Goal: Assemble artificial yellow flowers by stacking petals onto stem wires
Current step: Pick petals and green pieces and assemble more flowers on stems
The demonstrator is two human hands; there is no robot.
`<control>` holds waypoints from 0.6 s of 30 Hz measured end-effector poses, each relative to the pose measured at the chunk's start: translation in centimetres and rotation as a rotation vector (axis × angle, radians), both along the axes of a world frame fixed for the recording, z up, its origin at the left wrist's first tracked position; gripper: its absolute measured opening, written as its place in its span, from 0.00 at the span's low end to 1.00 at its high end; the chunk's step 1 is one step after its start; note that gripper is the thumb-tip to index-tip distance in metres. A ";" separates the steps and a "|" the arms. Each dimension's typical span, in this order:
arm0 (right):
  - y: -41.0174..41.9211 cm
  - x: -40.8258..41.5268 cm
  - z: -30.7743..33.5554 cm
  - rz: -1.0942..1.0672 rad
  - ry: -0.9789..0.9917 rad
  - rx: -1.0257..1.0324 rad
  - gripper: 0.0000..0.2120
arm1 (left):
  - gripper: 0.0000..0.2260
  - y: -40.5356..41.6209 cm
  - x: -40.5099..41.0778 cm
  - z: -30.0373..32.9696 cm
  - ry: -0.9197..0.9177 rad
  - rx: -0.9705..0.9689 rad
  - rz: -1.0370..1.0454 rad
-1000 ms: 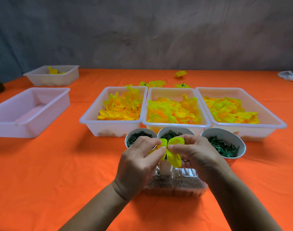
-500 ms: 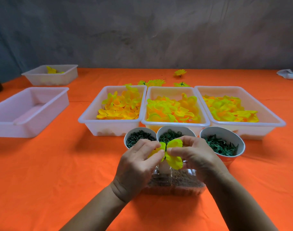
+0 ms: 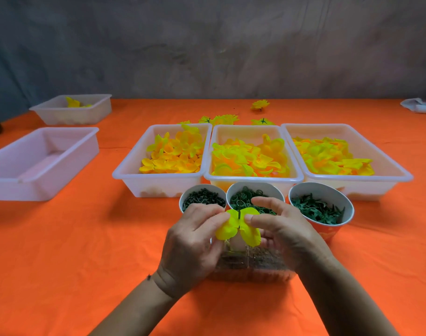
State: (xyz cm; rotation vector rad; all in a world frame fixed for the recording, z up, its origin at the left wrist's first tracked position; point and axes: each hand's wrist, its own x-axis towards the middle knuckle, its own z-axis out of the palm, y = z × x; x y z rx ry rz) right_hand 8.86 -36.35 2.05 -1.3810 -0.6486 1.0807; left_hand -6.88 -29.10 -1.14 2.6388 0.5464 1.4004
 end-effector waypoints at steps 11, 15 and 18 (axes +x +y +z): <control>-0.2 0.0 0.1 0.021 -0.088 0.000 0.15 | 0.14 -0.8 1.7 1.8 -0.209 -0.405 -0.050; -0.3 0.0 0.1 0.027 -0.097 -0.015 0.15 | 0.07 -0.2 2.4 1.2 -0.253 -0.661 -0.113; -0.3 0.1 0.2 0.038 -0.115 -0.015 0.15 | 0.02 0.2 2.3 1.2 -0.215 -0.722 -0.135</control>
